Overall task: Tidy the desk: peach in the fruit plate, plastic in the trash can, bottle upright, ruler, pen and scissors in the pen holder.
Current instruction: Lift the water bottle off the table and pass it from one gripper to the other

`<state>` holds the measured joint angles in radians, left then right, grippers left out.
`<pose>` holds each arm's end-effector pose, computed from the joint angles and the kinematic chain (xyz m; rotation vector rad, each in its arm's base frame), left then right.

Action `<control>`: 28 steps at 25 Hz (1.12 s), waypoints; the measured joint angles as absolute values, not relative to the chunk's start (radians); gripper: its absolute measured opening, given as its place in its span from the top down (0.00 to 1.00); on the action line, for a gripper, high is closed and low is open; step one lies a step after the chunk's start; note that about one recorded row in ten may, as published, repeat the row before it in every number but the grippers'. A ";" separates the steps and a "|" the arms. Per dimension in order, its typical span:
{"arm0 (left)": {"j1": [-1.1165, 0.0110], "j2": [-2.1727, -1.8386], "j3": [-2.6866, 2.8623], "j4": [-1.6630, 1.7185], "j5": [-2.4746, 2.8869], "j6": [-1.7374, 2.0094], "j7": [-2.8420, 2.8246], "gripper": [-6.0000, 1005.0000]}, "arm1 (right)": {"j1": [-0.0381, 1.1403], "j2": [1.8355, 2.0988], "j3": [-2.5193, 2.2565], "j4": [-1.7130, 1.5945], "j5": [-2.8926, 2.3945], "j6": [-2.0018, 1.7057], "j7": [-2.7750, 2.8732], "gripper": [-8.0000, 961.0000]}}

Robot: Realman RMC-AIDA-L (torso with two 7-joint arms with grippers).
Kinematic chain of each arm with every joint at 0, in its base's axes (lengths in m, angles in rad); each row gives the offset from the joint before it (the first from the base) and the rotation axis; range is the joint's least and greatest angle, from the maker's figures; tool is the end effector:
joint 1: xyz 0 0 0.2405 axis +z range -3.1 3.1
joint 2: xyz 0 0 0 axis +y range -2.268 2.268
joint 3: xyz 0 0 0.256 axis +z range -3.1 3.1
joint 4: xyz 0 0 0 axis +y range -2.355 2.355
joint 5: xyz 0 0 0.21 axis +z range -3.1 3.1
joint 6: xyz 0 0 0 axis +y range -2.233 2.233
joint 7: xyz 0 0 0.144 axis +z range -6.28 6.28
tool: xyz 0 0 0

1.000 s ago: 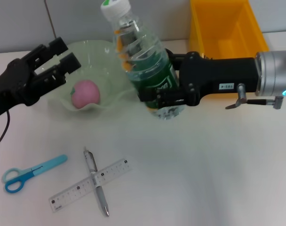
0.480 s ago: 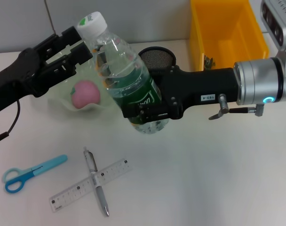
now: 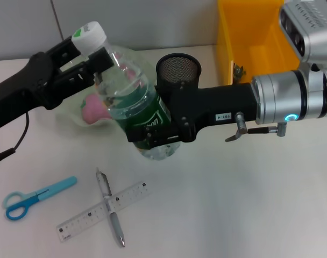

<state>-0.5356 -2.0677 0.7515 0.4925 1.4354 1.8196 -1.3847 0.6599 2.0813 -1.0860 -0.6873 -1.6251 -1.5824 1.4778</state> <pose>-0.2079 0.3196 0.0301 -2.4877 -0.5558 -1.5652 0.1550 0.3463 -0.0254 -2.9590 0.3750 0.9852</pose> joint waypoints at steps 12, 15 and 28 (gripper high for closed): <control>-0.537 -2.068 0.760 0.492 1.436 1.833 -1.379 0.35 | 0.669 2.083 -1.095 -0.674 -1.621 -1.579 1.469 0.20; -0.535 -2.068 0.760 0.492 1.433 1.834 -1.376 0.35 | 0.669 2.084 -1.095 -0.673 -1.621 -1.579 1.469 0.20; -0.531 -2.068 0.759 0.492 1.431 1.835 -1.375 0.36 | 0.667 2.085 -1.095 -0.673 -1.619 -1.580 1.468 0.20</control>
<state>-0.5309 -2.0678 0.7592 0.4924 1.4312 1.8345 -1.3750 0.6673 2.0846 -1.0953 -0.6733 -1.6195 -1.5795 1.4683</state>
